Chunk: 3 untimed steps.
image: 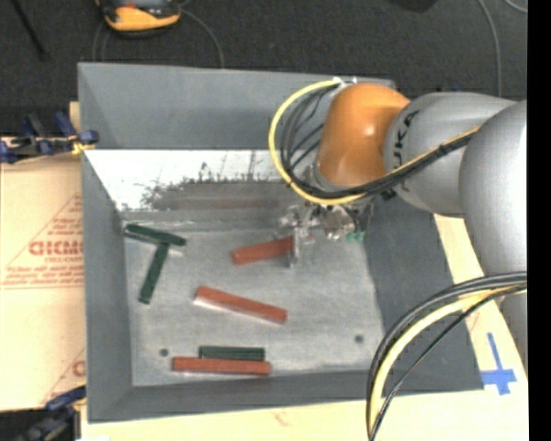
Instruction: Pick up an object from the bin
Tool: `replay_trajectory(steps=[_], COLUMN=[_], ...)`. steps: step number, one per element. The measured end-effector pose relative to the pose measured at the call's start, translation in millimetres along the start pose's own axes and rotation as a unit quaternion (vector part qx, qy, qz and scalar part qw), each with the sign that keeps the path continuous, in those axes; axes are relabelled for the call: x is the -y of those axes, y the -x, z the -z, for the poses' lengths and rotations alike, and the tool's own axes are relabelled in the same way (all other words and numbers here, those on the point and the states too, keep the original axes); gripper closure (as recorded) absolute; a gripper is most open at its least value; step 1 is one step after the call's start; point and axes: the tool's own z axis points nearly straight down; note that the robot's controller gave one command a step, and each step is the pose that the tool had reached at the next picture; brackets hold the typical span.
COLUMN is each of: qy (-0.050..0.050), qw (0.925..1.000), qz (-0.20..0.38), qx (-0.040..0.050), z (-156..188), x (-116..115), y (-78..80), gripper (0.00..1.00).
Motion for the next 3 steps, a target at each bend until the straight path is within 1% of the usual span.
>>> replay_trajectory(steps=[1, 2, 3], qy=[0.0, -0.001, -0.001], qw=[1.0, 0.9996, 0.9996], qz=[0.0, 0.028, 0.028], qx=[0.0, -0.0012, -0.0012], z=[0.0, 117.8, 117.8], x=[0.3, 9.9, 9.9], y=[-0.1, -7.5, -7.5], gripper=[1.0, 1.0, 1.0])
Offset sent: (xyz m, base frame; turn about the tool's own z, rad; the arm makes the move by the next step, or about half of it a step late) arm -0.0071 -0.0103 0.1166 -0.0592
